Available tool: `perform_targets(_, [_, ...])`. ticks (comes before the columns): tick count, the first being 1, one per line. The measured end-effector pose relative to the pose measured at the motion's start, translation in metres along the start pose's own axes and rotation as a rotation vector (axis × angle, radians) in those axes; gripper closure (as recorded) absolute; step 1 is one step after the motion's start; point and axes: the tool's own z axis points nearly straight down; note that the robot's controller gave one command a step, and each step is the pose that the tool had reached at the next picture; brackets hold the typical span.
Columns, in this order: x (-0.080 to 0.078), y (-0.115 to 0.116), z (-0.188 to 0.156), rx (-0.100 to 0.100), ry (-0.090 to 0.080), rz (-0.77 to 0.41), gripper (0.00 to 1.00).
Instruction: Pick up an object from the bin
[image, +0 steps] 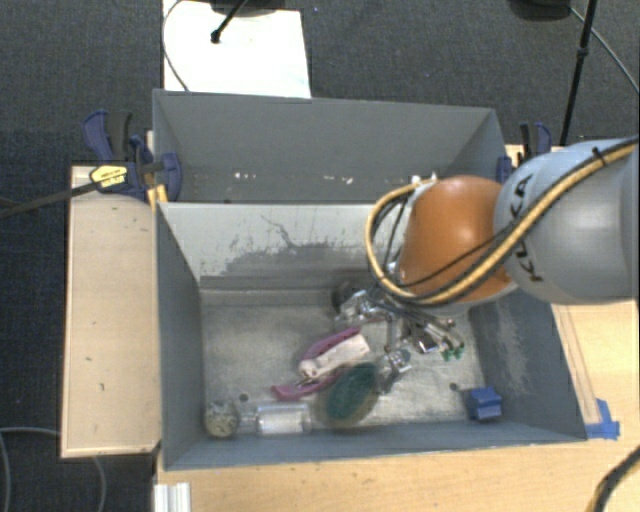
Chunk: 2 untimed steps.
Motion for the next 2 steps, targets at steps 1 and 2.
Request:
perform_targets(1, [-0.019, 0.01, -0.055, 0.003, -0.001, -0.352, 0.0])
perform_targets(2, [-0.022, -0.003, 0.028, 0.004, -0.005, -0.564, 0.0])
